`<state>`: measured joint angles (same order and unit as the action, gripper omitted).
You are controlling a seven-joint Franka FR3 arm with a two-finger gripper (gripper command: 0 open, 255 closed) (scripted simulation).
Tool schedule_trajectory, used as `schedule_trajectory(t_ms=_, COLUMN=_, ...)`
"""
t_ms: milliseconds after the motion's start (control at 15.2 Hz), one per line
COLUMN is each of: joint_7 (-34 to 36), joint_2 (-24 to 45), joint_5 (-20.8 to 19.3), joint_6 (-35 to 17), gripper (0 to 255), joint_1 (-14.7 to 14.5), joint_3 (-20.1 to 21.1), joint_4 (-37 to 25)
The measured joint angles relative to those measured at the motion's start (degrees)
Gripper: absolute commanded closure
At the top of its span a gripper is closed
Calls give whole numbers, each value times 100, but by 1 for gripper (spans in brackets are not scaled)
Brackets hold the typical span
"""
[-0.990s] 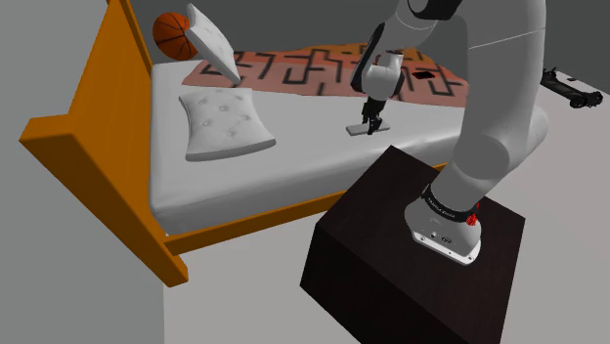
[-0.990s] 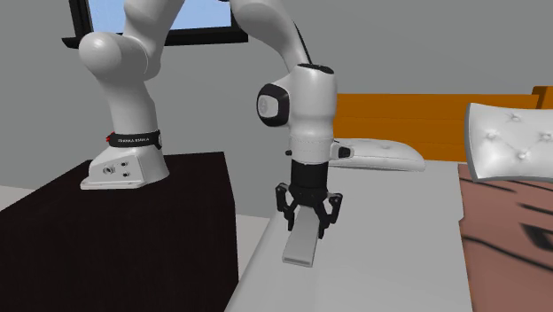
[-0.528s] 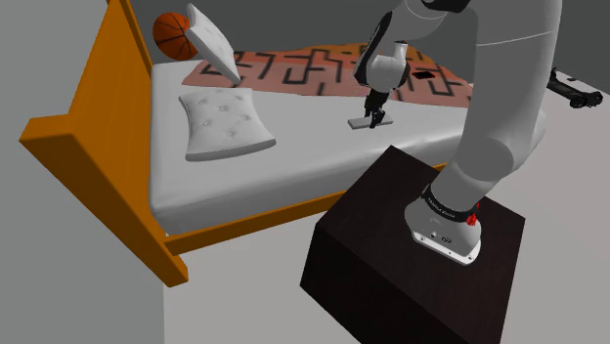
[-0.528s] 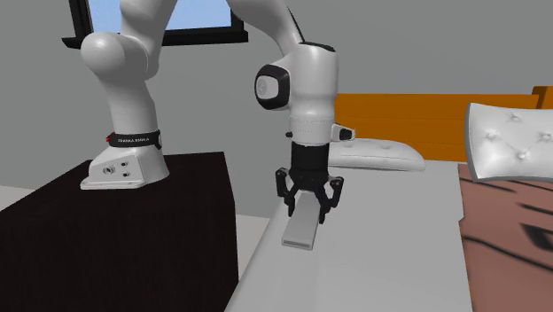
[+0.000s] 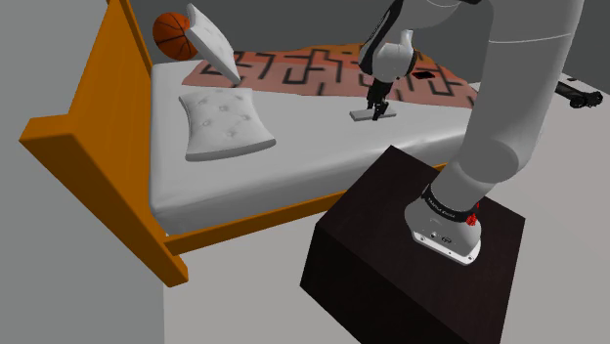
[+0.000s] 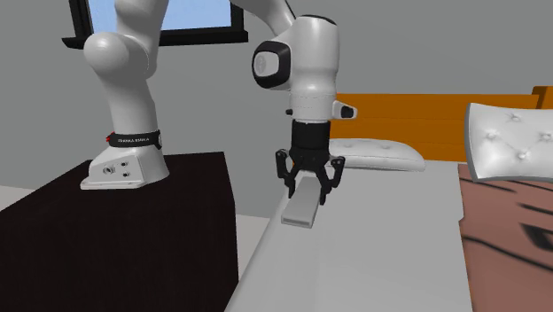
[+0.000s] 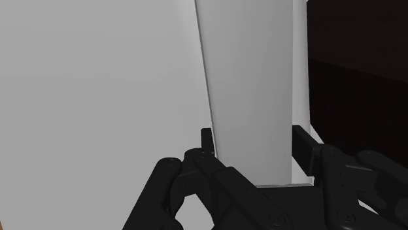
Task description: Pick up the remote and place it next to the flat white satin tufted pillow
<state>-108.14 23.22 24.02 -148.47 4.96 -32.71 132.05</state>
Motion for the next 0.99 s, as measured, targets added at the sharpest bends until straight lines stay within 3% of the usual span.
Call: schedule_trajectory(t_ms=990, joint_7=805, joint_2=-1110, joint_5=-1199, joint_6=865, gripper=255, joint_1=-551, joint_3=-757, joint_4=24)
